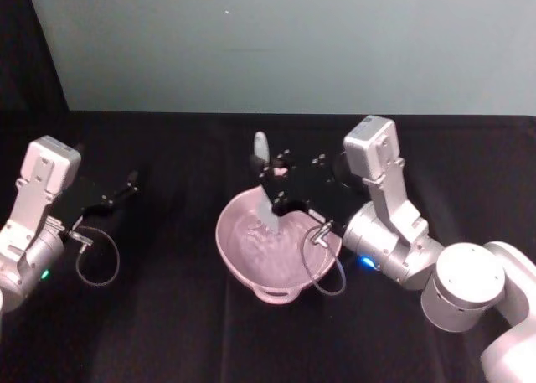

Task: Use the one hand to pick up the spoon and stir the clear water in the bowl.

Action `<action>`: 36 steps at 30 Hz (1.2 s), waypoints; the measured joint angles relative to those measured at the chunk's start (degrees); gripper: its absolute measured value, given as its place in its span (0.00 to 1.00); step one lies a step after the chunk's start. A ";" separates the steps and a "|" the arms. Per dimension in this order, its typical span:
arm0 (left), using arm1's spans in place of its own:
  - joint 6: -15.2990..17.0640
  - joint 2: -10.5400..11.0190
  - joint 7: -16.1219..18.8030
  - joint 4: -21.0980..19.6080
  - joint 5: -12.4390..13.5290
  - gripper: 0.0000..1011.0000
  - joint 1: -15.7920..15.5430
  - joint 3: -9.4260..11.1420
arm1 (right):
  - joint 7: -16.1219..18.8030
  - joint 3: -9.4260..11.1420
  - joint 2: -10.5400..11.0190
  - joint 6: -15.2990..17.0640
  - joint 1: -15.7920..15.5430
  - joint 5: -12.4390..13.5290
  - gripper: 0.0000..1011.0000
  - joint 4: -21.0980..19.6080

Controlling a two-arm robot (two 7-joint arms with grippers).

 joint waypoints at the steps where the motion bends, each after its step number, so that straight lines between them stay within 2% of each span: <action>1: 0.00 0.00 0.00 0.00 0.00 1.00 0.00 0.00 | -0.25 0.26 -0.06 -0.09 0.05 -0.21 0.11 0.19; 8: 0.00 0.00 0.00 0.00 0.00 1.00 0.00 0.00 | -1.16 2.71 0.59 -0.17 -0.48 -1.30 0.11 0.25; 14: 0.00 0.00 0.00 0.00 0.00 1.00 0.00 0.00 | -0.74 4.91 2.31 1.23 -2.73 -1.13 0.11 -2.86; 20: 0.00 0.00 0.00 0.00 0.00 1.00 0.00 0.00 | 1.92 7.01 5.28 4.73 -5.68 0.59 0.11 -8.41; 23: 0.00 0.00 0.00 0.00 0.00 1.00 0.00 0.00 | 2.86 7.38 6.63 6.25 -6.49 1.08 0.11 -10.57; 30: 0.00 0.00 0.00 0.00 0.00 1.00 0.00 0.00 | 5.70 7.68 11.13 12.47 -7.95 2.73 0.11 -16.49; 34: 0.00 0.00 0.00 0.00 0.00 1.00 0.00 0.00 | 6.29 7.87 12.68 14.29 -8.39 3.45 0.11 -18.35; 36: 0.00 0.00 0.00 0.00 0.00 1.00 0.00 -0.01 | 6.98 7.97 14.39 16.59 -8.75 4.35 0.11 -20.28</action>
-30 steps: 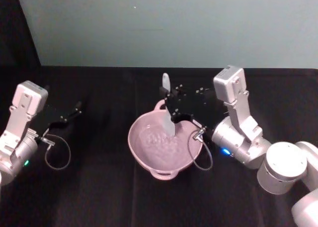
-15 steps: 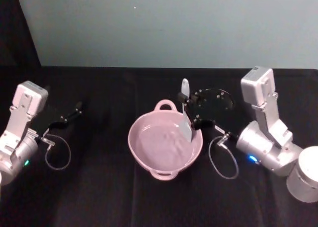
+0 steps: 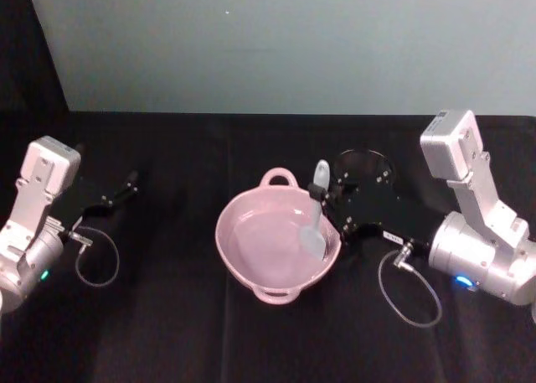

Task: Use the one hand to pick up the spoon and stir the clear water in the bowl.

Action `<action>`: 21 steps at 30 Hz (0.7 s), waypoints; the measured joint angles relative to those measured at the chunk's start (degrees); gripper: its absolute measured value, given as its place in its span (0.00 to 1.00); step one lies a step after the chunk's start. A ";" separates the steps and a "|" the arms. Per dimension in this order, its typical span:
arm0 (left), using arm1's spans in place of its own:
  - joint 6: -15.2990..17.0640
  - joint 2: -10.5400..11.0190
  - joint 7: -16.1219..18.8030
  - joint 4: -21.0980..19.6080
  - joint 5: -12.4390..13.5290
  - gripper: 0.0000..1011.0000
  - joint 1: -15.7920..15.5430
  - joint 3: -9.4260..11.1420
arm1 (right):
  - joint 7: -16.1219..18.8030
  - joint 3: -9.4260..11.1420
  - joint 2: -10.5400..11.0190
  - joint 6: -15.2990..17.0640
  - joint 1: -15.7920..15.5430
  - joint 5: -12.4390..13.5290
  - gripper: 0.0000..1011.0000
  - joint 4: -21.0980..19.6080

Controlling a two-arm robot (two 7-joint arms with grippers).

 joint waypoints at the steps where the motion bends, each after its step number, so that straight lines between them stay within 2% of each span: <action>1: 0.00 0.00 0.00 0.00 0.00 1.00 0.00 0.00 | 0.31 -0.02 0.47 0.63 -0.05 0.26 0.11 -0.44; 4: 0.00 0.00 0.00 0.00 0.00 1.00 0.00 0.01 | 1.72 -0.23 2.06 2.89 -0.07 1.69 0.11 -1.94; 10: 0.00 0.00 0.00 0.00 0.00 1.00 0.00 0.00 | 3.59 -0.90 3.65 4.57 0.00 4.38 0.11 -3.36; 16: 0.00 0.00 0.00 0.00 0.00 1.00 0.00 0.00 | 3.93 -2.39 2.95 4.58 1.00 5.77 0.11 -2.28; 21: 0.00 0.00 0.00 0.00 0.00 1.00 0.00 0.00 | 4.37 -4.32 1.12 3.06 2.78 6.76 0.11 0.09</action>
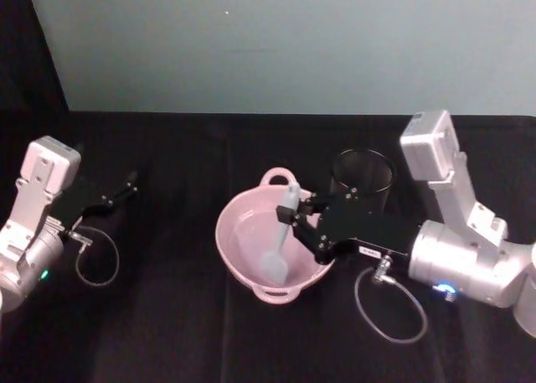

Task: Use the one hand to pick up the spoon and stir the clear water in the bowl.

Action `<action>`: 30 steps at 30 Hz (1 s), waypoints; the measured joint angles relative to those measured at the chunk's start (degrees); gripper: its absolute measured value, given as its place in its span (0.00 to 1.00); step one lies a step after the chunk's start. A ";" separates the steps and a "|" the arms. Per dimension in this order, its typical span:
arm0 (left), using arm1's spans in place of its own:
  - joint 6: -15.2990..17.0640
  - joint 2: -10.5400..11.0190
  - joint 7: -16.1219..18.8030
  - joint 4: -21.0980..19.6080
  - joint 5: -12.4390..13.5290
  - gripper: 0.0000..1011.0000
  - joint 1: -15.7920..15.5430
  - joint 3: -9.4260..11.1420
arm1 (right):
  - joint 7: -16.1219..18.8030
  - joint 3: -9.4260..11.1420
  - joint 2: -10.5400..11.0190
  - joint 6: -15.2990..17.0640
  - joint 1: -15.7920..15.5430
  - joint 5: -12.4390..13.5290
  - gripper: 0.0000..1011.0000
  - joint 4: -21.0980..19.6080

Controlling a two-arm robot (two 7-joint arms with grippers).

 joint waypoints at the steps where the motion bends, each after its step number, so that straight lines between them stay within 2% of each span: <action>1: 0.00 0.00 0.00 0.00 0.00 1.00 0.00 0.00 | 0.04 -0.36 -0.31 -0.27 0.34 0.04 0.11 0.48; 9: 0.00 0.00 0.00 0.00 0.00 1.00 0.00 0.00 | -0.21 -3.19 -3.51 -2.81 3.94 0.32 0.11 5.12; 15: 0.00 0.00 0.00 0.00 0.00 1.00 0.00 0.00 | -2.24 -4.57 -5.92 -5.29 6.61 -1.10 0.11 9.07; 21: 0.00 0.00 0.00 0.00 0.00 1.00 0.00 0.00 | -4.54 -4.85 -8.09 -7.43 8.67 -3.40 0.11 13.16; 30: 0.00 0.00 0.00 0.00 0.00 1.00 0.00 0.00 | -7.16 -3.70 -9.19 -9.24 9.57 -6.83 0.11 15.84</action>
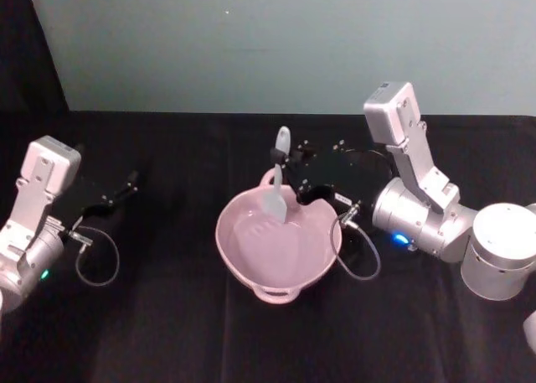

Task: Use the one hand to pick up the spoon and stir the clear water in the bowl.

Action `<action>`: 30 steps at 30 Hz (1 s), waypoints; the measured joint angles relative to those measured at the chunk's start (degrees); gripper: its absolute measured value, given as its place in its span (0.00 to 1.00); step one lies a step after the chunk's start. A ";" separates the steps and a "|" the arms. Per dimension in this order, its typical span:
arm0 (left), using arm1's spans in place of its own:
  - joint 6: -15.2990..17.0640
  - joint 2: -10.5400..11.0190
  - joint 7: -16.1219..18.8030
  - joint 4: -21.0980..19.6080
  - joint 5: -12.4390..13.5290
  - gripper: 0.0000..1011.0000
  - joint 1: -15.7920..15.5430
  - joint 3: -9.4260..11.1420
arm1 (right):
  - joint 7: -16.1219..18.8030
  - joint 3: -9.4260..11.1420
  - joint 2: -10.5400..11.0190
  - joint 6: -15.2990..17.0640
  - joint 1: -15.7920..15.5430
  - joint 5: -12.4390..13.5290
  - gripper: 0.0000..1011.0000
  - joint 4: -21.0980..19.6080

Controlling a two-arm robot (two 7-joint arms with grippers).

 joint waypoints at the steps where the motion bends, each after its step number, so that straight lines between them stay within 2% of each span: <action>1: 0.00 0.00 0.00 0.00 0.00 1.00 0.00 0.00 | -0.31 0.33 0.16 -0.03 -0.04 -0.53 0.11 -0.01; 7: 0.00 0.00 0.00 0.00 0.00 1.00 0.00 0.00 | -0.52 1.51 1.36 1.30 -0.93 -1.66 0.11 -1.47; 10: 0.00 0.00 0.00 0.00 0.00 1.00 0.00 0.00 | -0.04 2.30 2.55 2.46 -2.24 -1.60 0.11 -3.42; 18: 0.00 0.00 0.00 0.00 0.00 1.00 0.00 0.00 | 2.39 4.04 5.68 5.83 -6.36 1.60 0.11 -9.72; 25: 0.00 0.00 0.00 0.00 0.00 1.00 0.00 0.00 | 3.94 3.30 6.49 6.80 -8.39 4.26 0.11 -12.45; 30: 0.00 0.00 0.00 0.00 0.00 1.00 0.00 0.00 | 3.67 2.20 5.52 6.13 -8.50 4.83 0.11 -12.44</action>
